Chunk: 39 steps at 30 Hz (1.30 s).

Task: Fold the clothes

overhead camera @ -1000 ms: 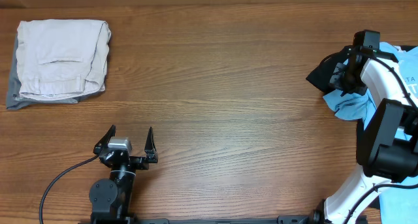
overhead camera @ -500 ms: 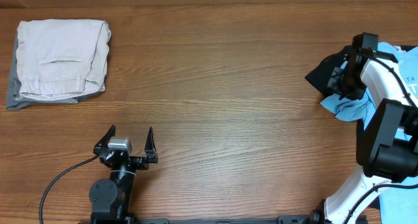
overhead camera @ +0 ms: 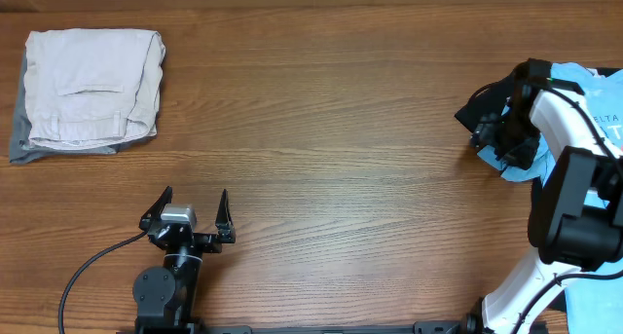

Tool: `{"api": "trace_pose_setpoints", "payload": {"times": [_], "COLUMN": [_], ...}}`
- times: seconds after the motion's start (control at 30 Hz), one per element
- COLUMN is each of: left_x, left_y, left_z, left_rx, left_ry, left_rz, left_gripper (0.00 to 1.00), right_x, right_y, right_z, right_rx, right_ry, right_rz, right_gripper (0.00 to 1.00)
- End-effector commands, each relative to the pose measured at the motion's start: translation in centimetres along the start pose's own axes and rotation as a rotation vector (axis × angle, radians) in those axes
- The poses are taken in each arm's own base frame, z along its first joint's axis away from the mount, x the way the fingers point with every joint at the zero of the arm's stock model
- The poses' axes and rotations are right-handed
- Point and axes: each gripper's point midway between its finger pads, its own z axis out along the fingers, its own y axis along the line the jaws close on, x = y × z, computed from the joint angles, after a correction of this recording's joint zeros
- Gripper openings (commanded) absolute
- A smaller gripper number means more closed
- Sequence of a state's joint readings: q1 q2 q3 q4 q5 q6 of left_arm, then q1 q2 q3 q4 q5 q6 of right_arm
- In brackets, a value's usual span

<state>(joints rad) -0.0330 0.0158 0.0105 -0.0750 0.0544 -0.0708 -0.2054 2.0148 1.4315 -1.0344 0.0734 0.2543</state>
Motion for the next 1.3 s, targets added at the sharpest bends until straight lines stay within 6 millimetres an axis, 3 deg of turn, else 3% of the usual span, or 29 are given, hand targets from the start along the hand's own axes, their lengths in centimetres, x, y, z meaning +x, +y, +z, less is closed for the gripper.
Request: {"api": "trace_pose_setpoints", "payload": {"times": [0.0, 0.1, 0.27, 0.5, 0.67, 0.77, 1.0, 1.27], "left_x": [0.0, 0.0, 0.0, 0.0, 0.0, 0.0, 0.0, 0.0], "left_y": [0.1, 0.1, 0.1, 0.1, 0.1, 0.1, 0.1, 0.1], "left_z": [0.0, 0.0, 0.0, 0.0, 0.0, 0.0, 0.0, 0.0], "left_rx": [-0.007, -0.007, -0.007, -0.007, -0.007, -0.007, -0.007, -0.007], "left_ry": [-0.006, -0.006, -0.006, -0.006, -0.006, -0.006, -0.006, -0.006], "left_rz": [0.019, 0.02, 0.02, 0.02, 0.02, 0.02, 0.02, 0.02], "left_gripper": [1.0, 1.0, 1.0, 1.0, 1.0, 1.0, 1.0, 1.0], "right_x": [0.6, 1.4, 1.2, -1.7, -2.1, -1.7, -0.8, -0.7], "right_y": [1.9, 2.6, 1.3, 1.8, 1.9, 1.7, 0.9, 0.6], "right_z": [-1.1, -1.1, 0.0, 1.1, 1.0, 1.1, 1.2, 1.8], "right_rx": [-0.02, 0.002, 0.077, 0.027, 0.022, 0.029, 0.071, 0.084], "right_ry": [-0.016, -0.006, -0.039, -0.17, -0.184, -0.168, -0.135, -0.142], "right_rz": [-0.012, -0.036, 0.008, 0.013, 0.012, 0.01, 0.006, 0.008], "right_gripper": [0.84, 0.89, 0.92, 0.93, 0.9, 0.81, 0.41, 0.42]}}
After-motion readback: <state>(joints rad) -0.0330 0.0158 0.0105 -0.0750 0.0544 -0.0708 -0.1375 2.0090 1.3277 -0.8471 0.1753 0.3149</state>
